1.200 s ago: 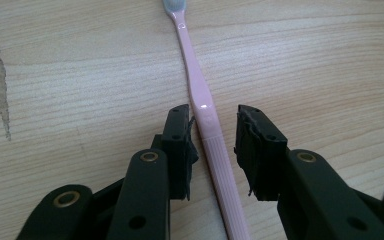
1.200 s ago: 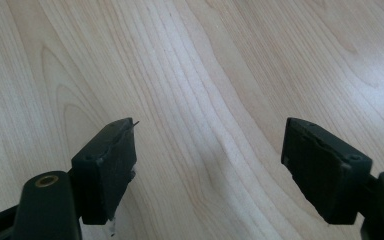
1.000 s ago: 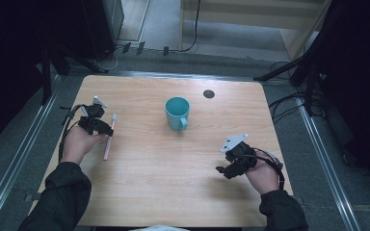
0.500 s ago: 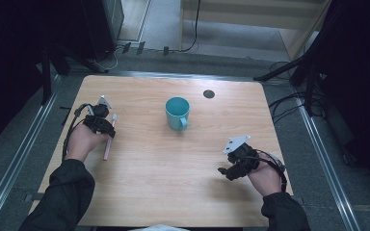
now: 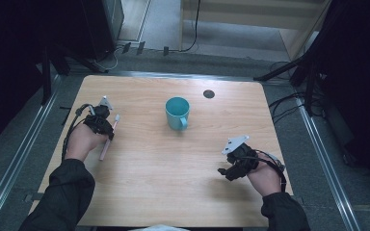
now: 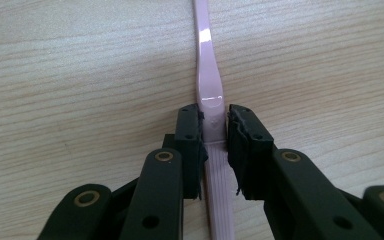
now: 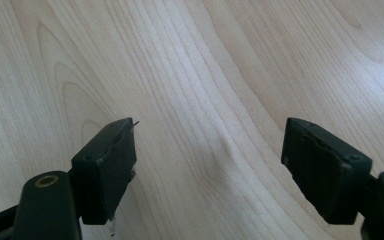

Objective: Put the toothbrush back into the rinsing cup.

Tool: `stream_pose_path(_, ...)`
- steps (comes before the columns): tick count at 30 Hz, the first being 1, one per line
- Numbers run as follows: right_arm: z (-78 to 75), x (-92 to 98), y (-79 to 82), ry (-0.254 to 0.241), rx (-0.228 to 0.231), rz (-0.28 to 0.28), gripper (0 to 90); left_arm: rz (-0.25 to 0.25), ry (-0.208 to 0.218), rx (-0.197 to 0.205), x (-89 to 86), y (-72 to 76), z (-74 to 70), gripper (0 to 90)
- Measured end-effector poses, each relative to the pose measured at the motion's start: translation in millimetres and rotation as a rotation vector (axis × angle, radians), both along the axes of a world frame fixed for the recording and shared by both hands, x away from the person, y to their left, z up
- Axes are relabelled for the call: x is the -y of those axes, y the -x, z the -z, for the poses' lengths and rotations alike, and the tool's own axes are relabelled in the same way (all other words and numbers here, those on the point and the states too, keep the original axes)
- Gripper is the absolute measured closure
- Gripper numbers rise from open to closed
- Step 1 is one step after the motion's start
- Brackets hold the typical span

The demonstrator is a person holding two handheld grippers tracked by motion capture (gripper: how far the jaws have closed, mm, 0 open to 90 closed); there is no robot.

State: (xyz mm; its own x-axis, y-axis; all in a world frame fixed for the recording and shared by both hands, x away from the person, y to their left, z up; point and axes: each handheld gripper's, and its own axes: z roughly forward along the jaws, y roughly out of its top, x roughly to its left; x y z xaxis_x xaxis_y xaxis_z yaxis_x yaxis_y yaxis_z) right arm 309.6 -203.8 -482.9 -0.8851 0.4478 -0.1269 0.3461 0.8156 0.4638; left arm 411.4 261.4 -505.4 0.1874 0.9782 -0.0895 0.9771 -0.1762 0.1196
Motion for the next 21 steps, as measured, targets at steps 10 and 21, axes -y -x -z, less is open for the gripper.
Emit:
stream_pose_path(10,0.9,-1.0,0.0,0.006,-0.004,-0.004,21.9,0.016,-0.025,-0.016,2.9,-2.2,-0.4,78.2)
stream_pose_path(21,0.2,-0.4,0.2,0.005,-0.001,0.000,21.9,0.037,-0.028,-0.005,2.6,-1.8,-0.4,78.9)
